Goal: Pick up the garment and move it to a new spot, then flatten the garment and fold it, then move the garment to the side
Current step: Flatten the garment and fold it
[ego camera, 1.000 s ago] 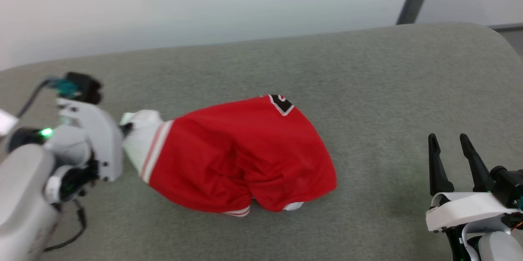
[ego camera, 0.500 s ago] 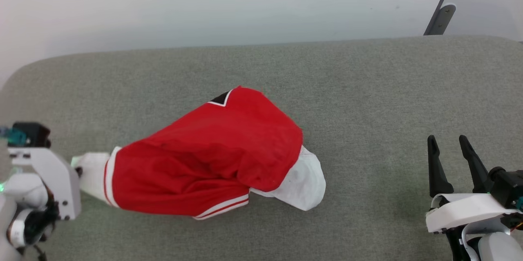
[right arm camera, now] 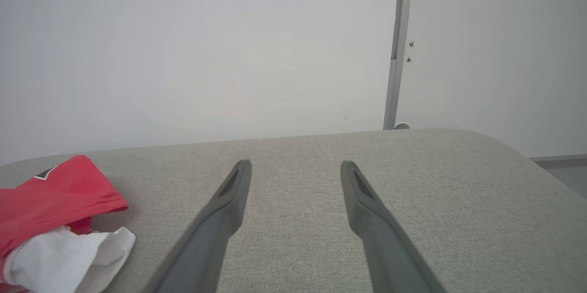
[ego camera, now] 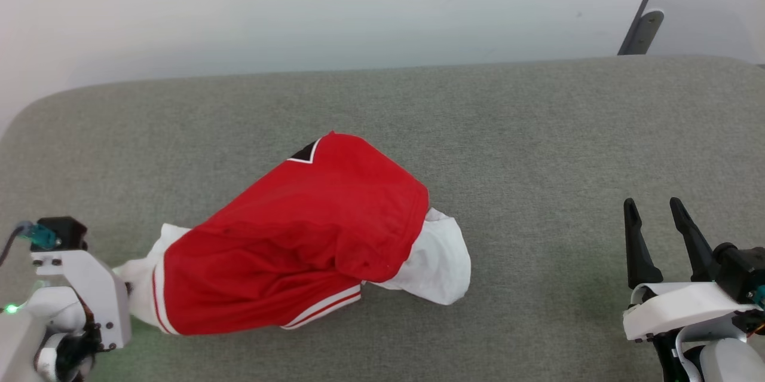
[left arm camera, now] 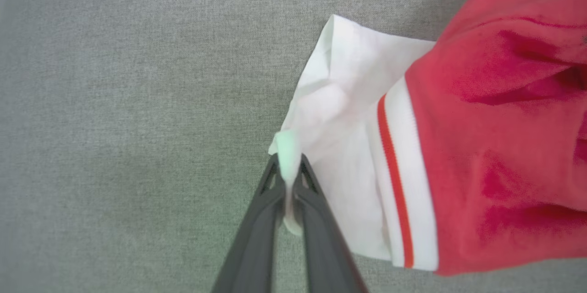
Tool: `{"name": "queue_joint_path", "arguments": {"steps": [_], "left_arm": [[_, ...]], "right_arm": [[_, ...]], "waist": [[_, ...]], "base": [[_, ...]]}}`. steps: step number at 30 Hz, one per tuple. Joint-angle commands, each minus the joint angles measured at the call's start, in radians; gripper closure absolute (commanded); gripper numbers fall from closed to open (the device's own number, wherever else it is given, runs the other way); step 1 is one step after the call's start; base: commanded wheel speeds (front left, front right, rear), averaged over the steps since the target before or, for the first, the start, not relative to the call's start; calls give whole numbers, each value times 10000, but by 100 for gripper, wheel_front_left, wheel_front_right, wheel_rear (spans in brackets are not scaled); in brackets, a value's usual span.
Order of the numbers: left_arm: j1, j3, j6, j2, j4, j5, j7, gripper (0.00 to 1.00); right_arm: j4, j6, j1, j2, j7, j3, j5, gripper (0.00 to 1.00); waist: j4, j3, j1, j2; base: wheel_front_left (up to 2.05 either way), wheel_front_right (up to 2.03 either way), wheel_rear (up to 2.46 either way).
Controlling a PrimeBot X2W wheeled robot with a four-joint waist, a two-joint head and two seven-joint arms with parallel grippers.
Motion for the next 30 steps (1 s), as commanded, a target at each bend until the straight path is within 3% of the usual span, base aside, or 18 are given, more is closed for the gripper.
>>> {"name": "queue_joint_path", "arguments": {"steps": [1, 13, 26, 30], "left_arm": [[-68, -26, -79, -81, 71, 25, -74, 0], [-335, -191, -242, -441, -153, 454, -1107, 0], [766, 654, 89, -840, -1299, 1007, -5565, 0], [1166, 818, 293, -967, -1461, 1080, -6304, 0]], "right_arm": [[25, -14, 102, -69, -44, 30, 15, 0], [-86, -14, 334, -361, 326, 710, 252, 0], [-203, -14, 430, -809, 1716, 2621, 1238, 0], [-100, -14, 425, -955, 2234, 2810, 1443, 0]], "waist": [[73, -42, 0, 0], [939, -480, 0, 0], [2094, -747, 0, 0], [2333, -756, 0, 0]], "base": [[0, 0, 0], [0, 0, 0], [0, 0, 0], [0, 0, 0]]}}
